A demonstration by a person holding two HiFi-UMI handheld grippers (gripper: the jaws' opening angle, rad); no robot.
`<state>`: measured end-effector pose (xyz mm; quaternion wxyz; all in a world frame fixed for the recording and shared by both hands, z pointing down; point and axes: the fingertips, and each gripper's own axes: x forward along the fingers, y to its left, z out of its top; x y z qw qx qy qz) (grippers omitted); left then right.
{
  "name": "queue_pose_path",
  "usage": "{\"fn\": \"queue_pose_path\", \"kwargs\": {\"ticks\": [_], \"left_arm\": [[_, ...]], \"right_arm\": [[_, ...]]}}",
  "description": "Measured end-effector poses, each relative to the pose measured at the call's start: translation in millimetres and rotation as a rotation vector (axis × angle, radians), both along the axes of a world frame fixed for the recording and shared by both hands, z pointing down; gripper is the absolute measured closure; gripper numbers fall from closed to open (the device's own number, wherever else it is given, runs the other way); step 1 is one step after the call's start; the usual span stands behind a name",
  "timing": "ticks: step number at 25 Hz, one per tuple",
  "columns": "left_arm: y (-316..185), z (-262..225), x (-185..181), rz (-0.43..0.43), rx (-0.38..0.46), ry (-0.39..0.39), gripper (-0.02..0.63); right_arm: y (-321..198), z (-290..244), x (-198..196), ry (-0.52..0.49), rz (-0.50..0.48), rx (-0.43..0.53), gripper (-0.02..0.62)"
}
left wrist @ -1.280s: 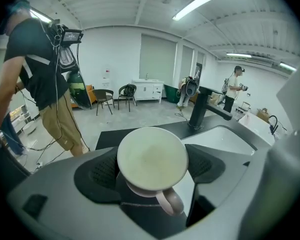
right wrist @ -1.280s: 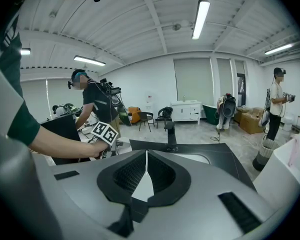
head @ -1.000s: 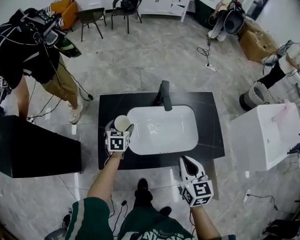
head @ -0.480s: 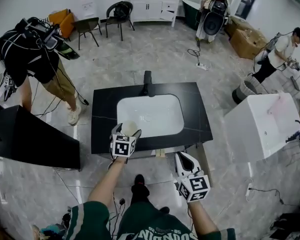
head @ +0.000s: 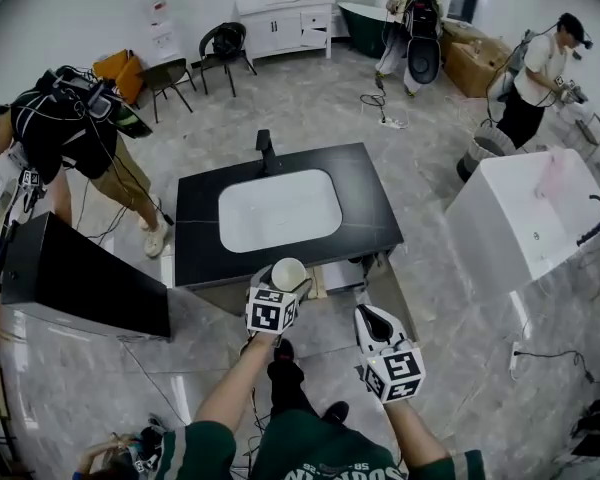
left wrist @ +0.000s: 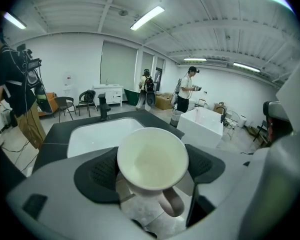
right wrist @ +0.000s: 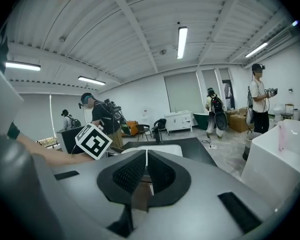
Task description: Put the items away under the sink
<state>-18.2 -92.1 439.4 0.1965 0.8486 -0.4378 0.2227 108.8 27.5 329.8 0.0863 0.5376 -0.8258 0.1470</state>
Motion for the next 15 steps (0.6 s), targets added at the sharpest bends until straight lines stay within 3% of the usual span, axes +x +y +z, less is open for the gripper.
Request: {"fn": "queue_pose_path", "kwargs": {"ticks": [6,10,15], "left_arm": [[46,22,58,0.079,-0.044,-0.003,0.189],[49,70,95,0.160,-0.057,-0.027,0.189],[32,150,123,0.199,-0.077,-0.038,0.189]], "right_arm": [[25,22,30,-0.006,0.022,-0.019,0.552],[15,66,42,0.058,0.030,-0.044,0.552],[-13,133,58,0.044,0.047,-0.051,0.552]]}}
